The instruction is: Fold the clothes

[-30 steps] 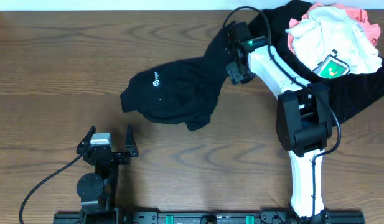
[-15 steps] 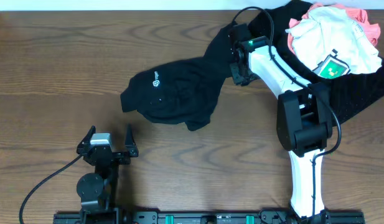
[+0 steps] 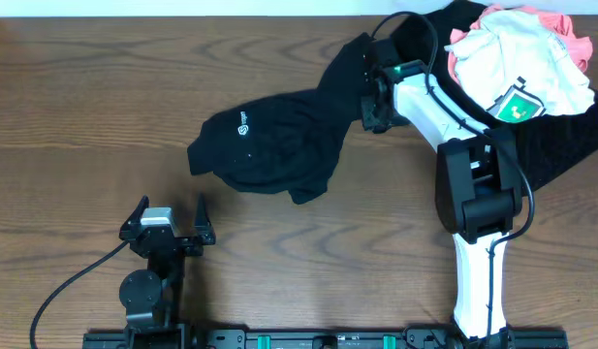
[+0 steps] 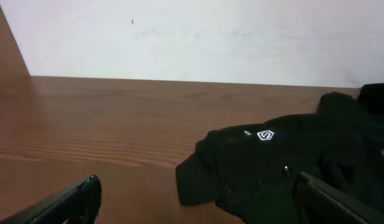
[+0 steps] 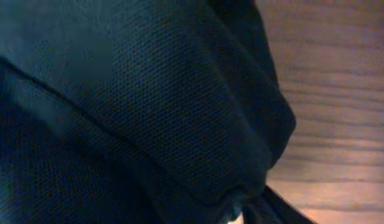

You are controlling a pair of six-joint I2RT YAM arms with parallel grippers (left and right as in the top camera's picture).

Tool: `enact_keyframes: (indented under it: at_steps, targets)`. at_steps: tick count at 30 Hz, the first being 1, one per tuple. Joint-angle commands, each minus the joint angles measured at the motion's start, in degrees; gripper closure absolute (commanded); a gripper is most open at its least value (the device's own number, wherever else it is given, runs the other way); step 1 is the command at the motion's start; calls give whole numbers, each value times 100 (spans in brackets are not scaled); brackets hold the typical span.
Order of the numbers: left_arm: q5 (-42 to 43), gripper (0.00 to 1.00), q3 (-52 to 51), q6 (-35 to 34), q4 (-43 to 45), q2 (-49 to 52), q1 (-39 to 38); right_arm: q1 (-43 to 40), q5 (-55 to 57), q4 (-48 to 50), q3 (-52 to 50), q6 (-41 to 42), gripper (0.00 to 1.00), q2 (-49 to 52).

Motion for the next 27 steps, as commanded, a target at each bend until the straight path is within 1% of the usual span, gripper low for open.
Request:
enact_keyframes:
  at_steps: [1,3,5,6,8,14,20,22,27]
  targets:
    - [59,2,-96,-4,-199,-37,20,-48,-13,50,-203,153,60,-31]
    - [57,2,-96,-7,-199,-37,20,-48,-11,59,-238,151,71,-2]
    - [57,2,-96,-7,-199,-37,20,-50,-11,28,-240,151,92,22]
    - [57,2,-96,-4,-197,-37,20,-57,-11,7,-238,151,99,22]
    - [57,2,-96,-7,-197,-37,20,-81,-13,-92,-195,153,99,-22]
    - [57,2,-96,-4,-199,-37,20,-214,61,-1010,352,85,99,-459]
    - [57,2,-96,-7,-199,-37,20,-284,50,-1519,533,-813,99,-1436]
    - [57,2,-96,-4,-197,-37,20,-284,37,-1663,533,-992,99,-1722]
    - [59,2,-96,-7,-199,-37,20,-284,-492,-2120,533,-1510,99,-2295]
